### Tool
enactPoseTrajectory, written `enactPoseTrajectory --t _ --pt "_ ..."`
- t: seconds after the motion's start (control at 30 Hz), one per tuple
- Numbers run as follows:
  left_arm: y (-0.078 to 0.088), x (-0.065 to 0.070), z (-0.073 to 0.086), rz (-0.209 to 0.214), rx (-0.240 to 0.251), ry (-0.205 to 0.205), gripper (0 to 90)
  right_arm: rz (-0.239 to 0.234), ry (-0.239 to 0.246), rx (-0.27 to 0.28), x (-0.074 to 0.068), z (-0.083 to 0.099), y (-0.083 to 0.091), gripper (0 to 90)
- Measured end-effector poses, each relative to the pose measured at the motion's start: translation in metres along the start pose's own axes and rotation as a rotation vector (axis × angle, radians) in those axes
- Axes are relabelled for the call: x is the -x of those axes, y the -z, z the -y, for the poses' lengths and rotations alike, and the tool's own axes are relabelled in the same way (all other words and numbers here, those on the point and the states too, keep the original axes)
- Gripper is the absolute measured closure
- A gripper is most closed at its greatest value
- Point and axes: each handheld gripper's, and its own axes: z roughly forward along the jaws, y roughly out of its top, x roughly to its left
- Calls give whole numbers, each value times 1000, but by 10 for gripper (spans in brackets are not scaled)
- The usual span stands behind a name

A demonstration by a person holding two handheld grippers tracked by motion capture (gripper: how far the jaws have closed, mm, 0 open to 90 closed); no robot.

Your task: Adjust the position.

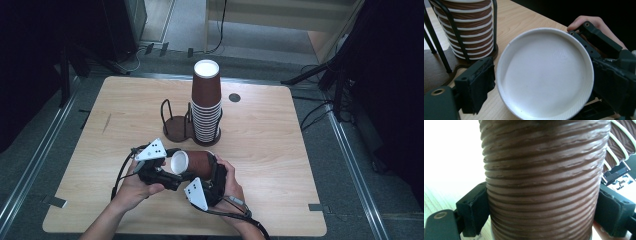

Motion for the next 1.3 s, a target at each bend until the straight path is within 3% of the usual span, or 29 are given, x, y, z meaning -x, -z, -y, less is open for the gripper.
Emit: enactPoseTrajectory --t 0.37,0.53,0.73,1.2,1.3 --pt "0 1 1 -12 -22 -12 228 20 60 -11 -6 1 -2 102" --pt "0 -1 0 -3 -28 11 236 21 67 -11 -7 2 -3 87" --pt "1 -5 0 -1 -8 37 242 -21 34 -3 -2 0 0 9" --pt "7 -8 1 -46 85 22 243 -14 -37 46 6 -9 9 0" --pt "8 -10 1 -65 99 38 243 -8 -54 61 10 -12 12 0"
